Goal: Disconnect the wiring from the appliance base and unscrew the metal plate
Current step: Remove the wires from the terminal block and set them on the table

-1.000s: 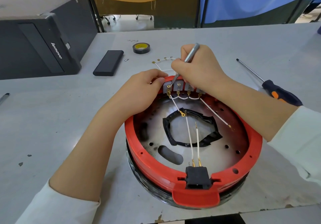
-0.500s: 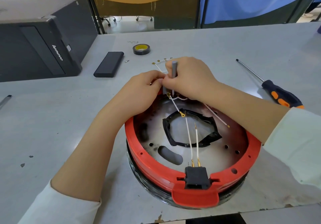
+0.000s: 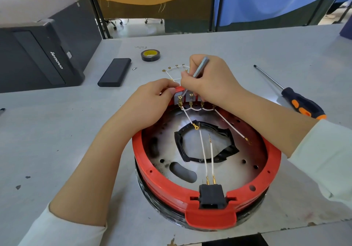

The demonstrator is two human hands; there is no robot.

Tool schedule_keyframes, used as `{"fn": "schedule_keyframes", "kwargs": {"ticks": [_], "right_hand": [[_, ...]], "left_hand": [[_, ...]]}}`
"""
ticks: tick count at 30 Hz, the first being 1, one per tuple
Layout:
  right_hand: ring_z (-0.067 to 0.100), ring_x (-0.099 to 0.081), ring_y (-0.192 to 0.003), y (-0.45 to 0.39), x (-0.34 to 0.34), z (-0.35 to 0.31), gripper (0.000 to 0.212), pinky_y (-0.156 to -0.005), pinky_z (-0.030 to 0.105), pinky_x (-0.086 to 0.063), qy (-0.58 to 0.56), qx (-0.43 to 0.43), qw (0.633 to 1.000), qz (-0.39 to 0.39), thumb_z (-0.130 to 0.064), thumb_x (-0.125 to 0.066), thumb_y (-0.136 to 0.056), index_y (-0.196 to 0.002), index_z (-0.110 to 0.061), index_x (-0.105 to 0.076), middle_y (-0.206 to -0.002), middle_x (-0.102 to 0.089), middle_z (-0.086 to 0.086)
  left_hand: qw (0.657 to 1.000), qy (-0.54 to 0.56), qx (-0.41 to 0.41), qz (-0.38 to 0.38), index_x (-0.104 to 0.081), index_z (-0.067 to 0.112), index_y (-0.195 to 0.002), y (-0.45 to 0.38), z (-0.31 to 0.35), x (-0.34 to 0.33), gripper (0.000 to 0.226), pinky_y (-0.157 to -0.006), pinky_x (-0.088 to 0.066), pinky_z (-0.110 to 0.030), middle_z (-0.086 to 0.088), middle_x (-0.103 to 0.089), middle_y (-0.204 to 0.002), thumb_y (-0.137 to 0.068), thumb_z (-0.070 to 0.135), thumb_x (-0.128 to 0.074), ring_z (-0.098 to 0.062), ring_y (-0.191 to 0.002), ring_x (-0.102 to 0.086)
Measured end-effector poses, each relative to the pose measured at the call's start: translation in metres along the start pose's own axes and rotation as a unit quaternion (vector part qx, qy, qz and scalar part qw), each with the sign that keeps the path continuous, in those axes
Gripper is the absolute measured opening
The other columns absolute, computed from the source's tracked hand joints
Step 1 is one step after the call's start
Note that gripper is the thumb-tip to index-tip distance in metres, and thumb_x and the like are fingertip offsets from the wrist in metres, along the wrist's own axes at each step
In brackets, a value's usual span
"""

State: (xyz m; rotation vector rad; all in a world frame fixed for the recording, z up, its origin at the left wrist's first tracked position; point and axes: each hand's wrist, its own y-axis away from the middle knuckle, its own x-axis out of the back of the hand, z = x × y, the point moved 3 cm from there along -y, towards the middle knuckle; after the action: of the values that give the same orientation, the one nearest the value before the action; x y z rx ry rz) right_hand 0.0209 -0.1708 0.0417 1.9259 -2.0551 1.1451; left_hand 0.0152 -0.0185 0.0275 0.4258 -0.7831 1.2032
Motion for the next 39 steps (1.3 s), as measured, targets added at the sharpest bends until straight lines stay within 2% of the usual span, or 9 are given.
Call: {"fn": "schedule_keyframes", "kwargs": {"ticks": [2, 6, 12, 14, 18, 22, 25, 34, 39], "right_hand": [[0.007, -0.038, -0.049, 0.002, 0.0, -0.001, 0.033, -0.046, 0.016, -0.03, 0.01, 0.024, 1.0, 0.011, -0.014, -0.062, -0.082, -0.06, -0.015, -0.039, -0.054, -0.038, -0.001], [0.005, -0.035, -0.051, 0.004, -0.004, -0.002, 0.038, -0.049, 0.015, -0.029, 0.016, 0.047, 0.999, 0.017, -0.015, -0.062, -0.083, -0.059, -0.021, -0.033, -0.054, -0.034, -0.006], [0.005, -0.031, -0.051, -0.001, -0.006, -0.003, 0.038, -0.049, 0.02, -0.026, 0.005, 0.018, 1.0, -0.016, -0.009, -0.06, -0.081, -0.058, -0.019, -0.032, -0.054, -0.031, -0.003], [0.012, -0.036, -0.052, -0.008, -0.005, -0.004, 0.035, -0.048, 0.023, -0.028, -0.005, -0.017, 0.999, -0.039, -0.008, -0.059, -0.08, -0.057, -0.016, -0.034, -0.052, -0.031, -0.001], [0.012, -0.036, -0.049, -0.014, -0.005, -0.002, 0.037, -0.047, 0.023, -0.031, -0.008, -0.057, 0.996, -0.072, -0.008, -0.059, -0.079, -0.054, -0.016, -0.033, -0.049, -0.032, -0.001], [0.005, -0.035, -0.045, -0.008, -0.004, -0.001, 0.035, -0.045, 0.015, -0.027, 0.015, -0.015, 1.0, -0.015, -0.012, -0.059, -0.08, -0.055, -0.018, -0.034, -0.049, -0.032, -0.006], [0.005, -0.035, -0.045, -0.005, -0.002, 0.0, 0.036, -0.045, 0.015, -0.027, 0.018, 0.014, 1.0, 0.014, -0.012, -0.059, -0.08, -0.055, -0.018, -0.034, -0.049, -0.031, -0.008], [0.006, -0.032, -0.043, -0.012, -0.005, 0.001, 0.036, -0.043, 0.015, -0.026, 0.021, -0.023, 0.999, -0.034, -0.012, -0.059, -0.08, -0.056, -0.017, -0.033, -0.051, -0.031, -0.004], [0.005, -0.032, -0.043, -0.012, -0.005, 0.0, 0.034, -0.041, 0.013, -0.027, 0.044, -0.015, 0.999, -0.017, -0.011, -0.055, -0.078, -0.055, -0.017, -0.031, -0.051, -0.029, -0.005]], "left_hand": [[1.0, -0.001, -0.001, 0.001, -0.059, 0.035, -0.116, -0.001, -0.001, 0.0, 0.027, -0.069, -0.034, -0.007, 0.013, -0.062, -0.1, -0.099, 0.028, -0.039, -0.005, -0.089, -0.054], [1.0, 0.003, -0.002, 0.0, -0.059, 0.037, -0.114, -0.001, -0.002, 0.0, 0.026, -0.06, -0.034, -0.007, 0.017, -0.059, -0.088, -0.099, 0.028, -0.039, 0.003, -0.078, -0.052], [1.0, 0.001, -0.003, 0.001, -0.059, 0.038, -0.113, 0.0, -0.001, 0.0, 0.026, -0.061, -0.035, -0.003, 0.013, -0.062, -0.094, -0.099, 0.028, -0.04, 0.0, -0.083, -0.054], [1.0, 0.007, 0.0, 0.0, -0.06, 0.037, -0.114, 0.001, -0.001, 0.0, 0.026, -0.068, -0.037, -0.007, 0.012, -0.063, -0.099, -0.099, 0.028, -0.04, -0.005, -0.089, -0.055], [1.0, 0.009, 0.0, -0.004, -0.06, 0.035, -0.114, 0.001, 0.0, 0.0, 0.026, -0.065, -0.035, -0.011, 0.015, -0.06, -0.095, -0.099, 0.028, -0.04, 0.001, -0.083, -0.053], [1.0, 0.009, 0.001, -0.001, -0.06, 0.035, -0.116, 0.001, -0.001, 0.0, 0.027, -0.067, -0.036, -0.012, 0.012, -0.062, -0.099, -0.099, 0.029, -0.039, -0.004, -0.087, -0.054], [1.0, 0.006, 0.001, 0.0, -0.06, 0.033, -0.118, 0.0, -0.002, -0.001, 0.028, -0.071, -0.036, -0.013, 0.01, -0.062, -0.105, -0.099, 0.029, -0.039, -0.009, -0.095, -0.055], [1.0, 0.008, 0.001, 0.0, -0.059, 0.032, -0.119, 0.0, -0.001, 0.0, 0.029, -0.072, -0.035, -0.008, 0.011, -0.063, -0.109, -0.099, 0.027, -0.04, -0.008, -0.098, -0.055], [1.0, 0.008, 0.002, -0.003, -0.059, 0.032, -0.12, 0.0, -0.001, 0.0, 0.029, -0.079, -0.04, -0.019, 0.011, -0.063, -0.112, -0.099, 0.028, -0.039, -0.01, -0.103, -0.055]]}}
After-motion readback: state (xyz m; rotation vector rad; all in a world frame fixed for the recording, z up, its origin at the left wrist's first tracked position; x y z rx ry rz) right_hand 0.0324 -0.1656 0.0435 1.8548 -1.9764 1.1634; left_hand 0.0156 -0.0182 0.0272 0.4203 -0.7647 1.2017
